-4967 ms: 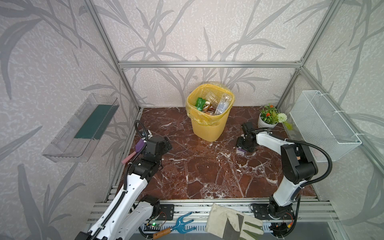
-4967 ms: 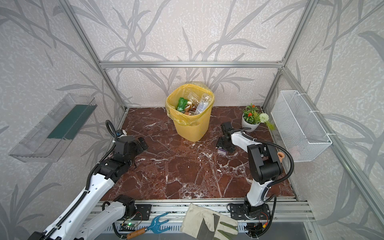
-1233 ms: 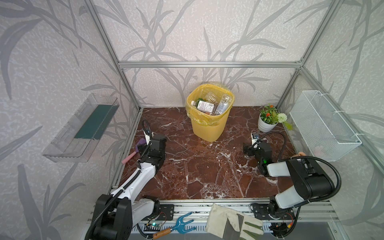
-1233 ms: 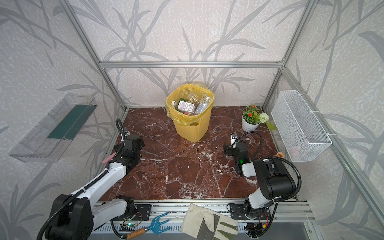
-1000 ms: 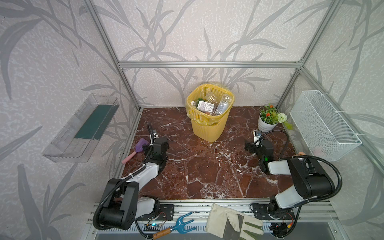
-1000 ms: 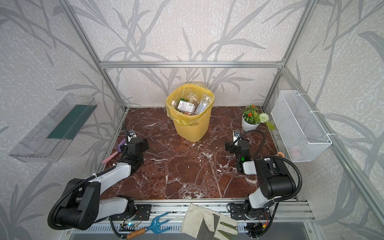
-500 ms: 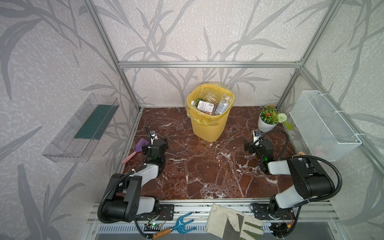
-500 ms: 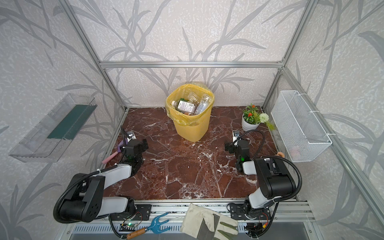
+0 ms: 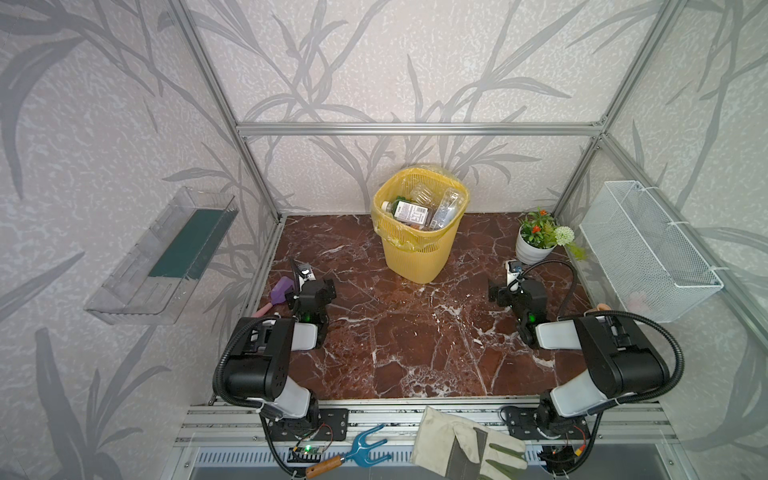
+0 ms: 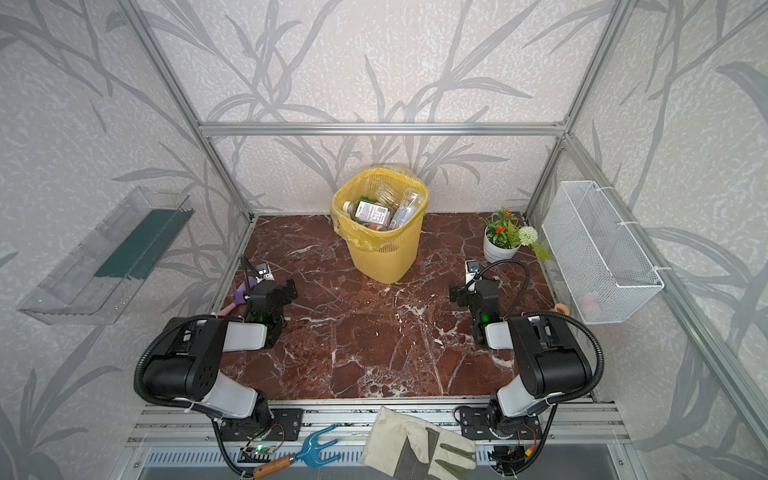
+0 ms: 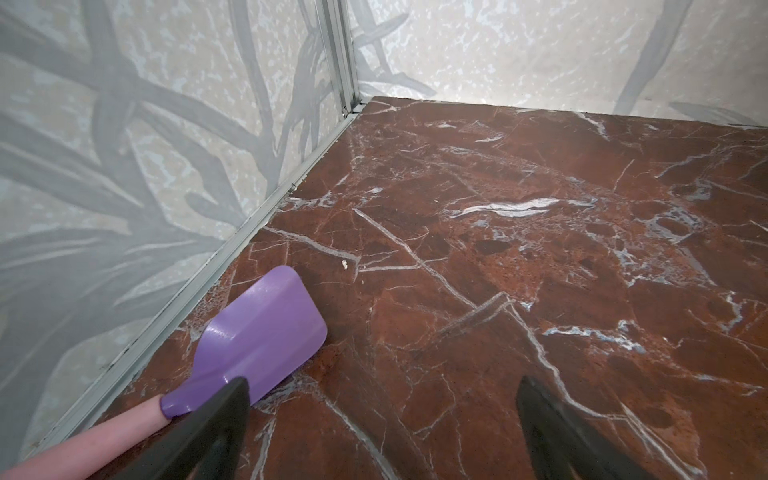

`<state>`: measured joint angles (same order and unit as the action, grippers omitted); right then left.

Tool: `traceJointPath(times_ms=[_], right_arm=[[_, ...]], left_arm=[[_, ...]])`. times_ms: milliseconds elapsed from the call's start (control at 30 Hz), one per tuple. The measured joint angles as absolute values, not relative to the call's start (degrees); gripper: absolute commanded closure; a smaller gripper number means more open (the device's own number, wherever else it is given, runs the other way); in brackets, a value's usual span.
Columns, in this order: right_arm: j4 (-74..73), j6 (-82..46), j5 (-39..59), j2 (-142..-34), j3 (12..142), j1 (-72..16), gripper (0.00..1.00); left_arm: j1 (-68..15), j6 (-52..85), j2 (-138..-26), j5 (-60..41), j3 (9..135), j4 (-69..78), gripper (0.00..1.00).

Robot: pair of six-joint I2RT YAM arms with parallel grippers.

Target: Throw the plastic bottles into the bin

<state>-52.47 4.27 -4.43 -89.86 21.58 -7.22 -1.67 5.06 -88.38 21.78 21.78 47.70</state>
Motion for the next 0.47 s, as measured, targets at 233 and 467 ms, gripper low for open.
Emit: traceJointPath(times_ms=[233,467], right_arm=[[-52.47,4.27,-4.43,-89.86,21.56,-7.22,0.01],[-52.42,4.1,-3.99,-89.86,21.58,-7.09,0.01]], left_arm=[[-1.56,5.19,-88.36,20.88,22.17,47.11,0.01],[-1.54,5.19,-88.36,20.84,22.17,47.07,0.01]])
